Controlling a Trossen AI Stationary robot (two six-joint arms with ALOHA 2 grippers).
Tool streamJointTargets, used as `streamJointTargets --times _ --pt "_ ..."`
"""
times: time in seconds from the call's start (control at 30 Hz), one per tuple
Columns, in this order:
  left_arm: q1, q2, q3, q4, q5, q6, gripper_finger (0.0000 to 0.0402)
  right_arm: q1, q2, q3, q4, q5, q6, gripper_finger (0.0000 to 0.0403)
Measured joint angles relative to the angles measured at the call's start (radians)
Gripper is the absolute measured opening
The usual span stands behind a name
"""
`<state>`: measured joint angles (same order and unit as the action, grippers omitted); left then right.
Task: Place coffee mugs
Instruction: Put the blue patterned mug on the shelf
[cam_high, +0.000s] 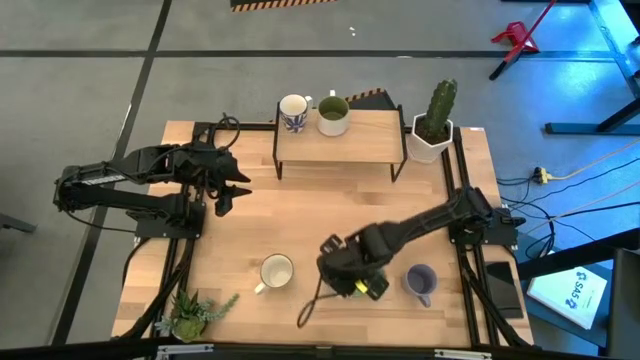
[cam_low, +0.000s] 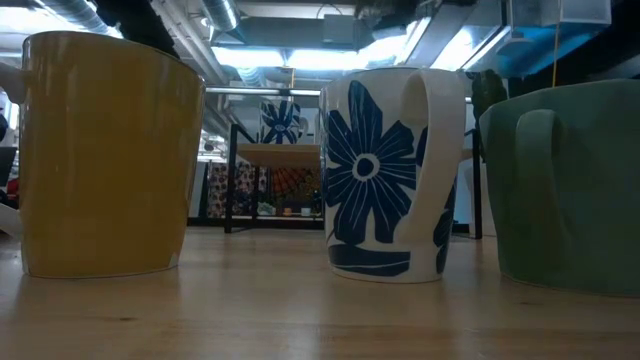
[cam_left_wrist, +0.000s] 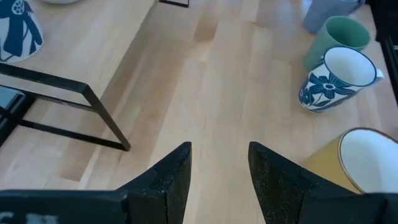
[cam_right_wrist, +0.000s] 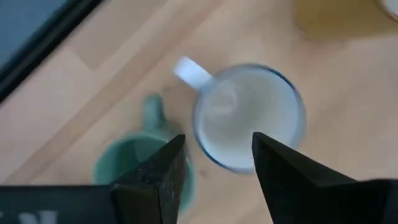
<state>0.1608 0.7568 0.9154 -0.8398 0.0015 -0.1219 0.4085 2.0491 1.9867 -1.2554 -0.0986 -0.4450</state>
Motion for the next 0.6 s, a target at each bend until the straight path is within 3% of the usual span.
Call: streamJointTargets --times 0.47,0.6 --pt "0.0 0.0 0.0 0.002 -0.052 -0.051 0.0153 0.036 -0.001 -0.295 0.271 0.091 0.022 0.0171" --pt "0.0 0.0 0.0 0.002 -0.062 -0.066 0.0153 0.035 -0.002 -0.349 0.259 0.09 0.036 0.0138"
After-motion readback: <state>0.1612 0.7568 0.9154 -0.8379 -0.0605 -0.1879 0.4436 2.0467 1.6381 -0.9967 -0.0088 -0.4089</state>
